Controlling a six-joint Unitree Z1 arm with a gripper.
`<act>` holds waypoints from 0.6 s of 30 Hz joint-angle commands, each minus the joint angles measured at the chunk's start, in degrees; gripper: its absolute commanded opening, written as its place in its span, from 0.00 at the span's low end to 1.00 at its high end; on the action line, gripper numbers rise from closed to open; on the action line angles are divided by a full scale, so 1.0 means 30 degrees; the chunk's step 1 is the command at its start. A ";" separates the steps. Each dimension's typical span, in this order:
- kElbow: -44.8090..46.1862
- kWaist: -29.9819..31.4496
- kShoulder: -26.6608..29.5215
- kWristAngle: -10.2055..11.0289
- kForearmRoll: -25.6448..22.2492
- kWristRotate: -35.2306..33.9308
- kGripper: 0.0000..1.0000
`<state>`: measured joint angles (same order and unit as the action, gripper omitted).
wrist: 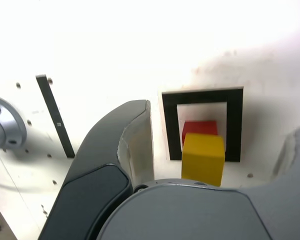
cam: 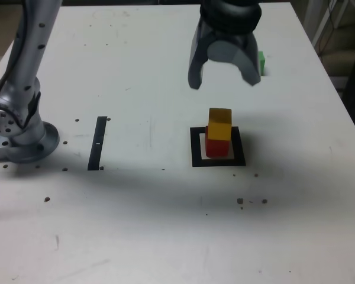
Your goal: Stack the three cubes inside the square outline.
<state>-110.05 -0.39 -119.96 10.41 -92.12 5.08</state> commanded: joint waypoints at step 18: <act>-0.3914 -0.4054 -0.1996 0.0011 -0.0153 0.3377 1.00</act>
<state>-121.02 -11.93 -125.00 10.50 -92.07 14.81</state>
